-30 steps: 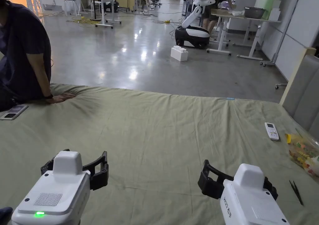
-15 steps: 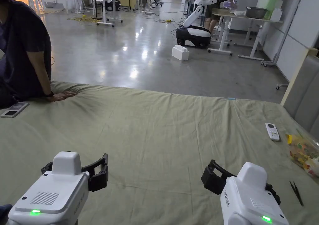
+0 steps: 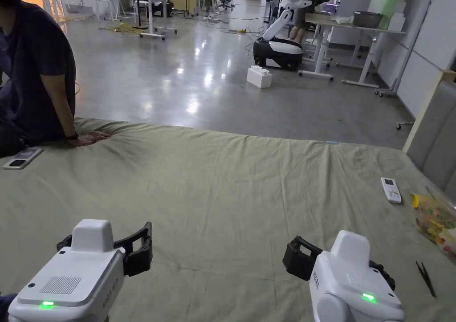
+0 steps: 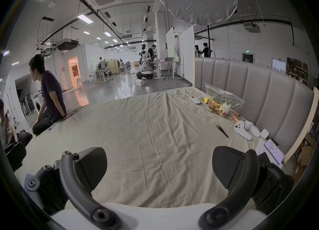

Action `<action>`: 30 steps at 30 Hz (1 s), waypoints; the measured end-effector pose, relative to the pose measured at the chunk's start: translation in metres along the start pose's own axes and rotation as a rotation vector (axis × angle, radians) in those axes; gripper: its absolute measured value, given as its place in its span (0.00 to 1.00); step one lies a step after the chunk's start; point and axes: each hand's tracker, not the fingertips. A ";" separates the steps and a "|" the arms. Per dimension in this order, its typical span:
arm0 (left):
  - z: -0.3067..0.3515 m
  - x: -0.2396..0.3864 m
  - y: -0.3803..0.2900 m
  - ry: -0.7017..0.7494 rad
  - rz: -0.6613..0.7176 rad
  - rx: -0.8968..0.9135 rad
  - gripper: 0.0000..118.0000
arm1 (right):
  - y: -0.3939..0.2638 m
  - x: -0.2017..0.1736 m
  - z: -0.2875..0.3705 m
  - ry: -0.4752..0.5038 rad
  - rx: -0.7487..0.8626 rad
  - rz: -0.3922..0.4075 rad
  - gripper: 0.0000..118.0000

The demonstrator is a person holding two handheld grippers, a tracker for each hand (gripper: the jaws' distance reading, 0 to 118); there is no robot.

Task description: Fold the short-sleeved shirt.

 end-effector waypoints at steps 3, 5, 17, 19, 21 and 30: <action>0.001 0.000 0.001 0.000 -0.003 -0.001 0.73 | -0.001 0.002 -0.001 0.008 -0.013 -0.011 1.00; 0.000 -0.002 0.000 0.000 -0.002 -0.001 0.73 | -0.001 0.003 -0.003 0.003 -0.019 -0.009 1.00; -0.004 -0.004 -0.001 0.007 -0.005 -0.004 0.73 | -0.005 0.011 -0.008 0.000 -0.007 -0.024 0.96; -0.006 -0.002 -0.001 0.015 -0.013 0.000 0.73 | -0.005 0.013 -0.007 0.007 0.019 -0.039 0.96; -0.008 -0.002 -0.001 0.020 -0.025 0.009 0.73 | -0.006 0.016 -0.008 0.041 0.066 -0.041 0.96; -0.009 0.003 0.002 0.029 -0.075 0.068 0.73 | -0.007 0.027 -0.005 0.166 0.226 -0.005 0.96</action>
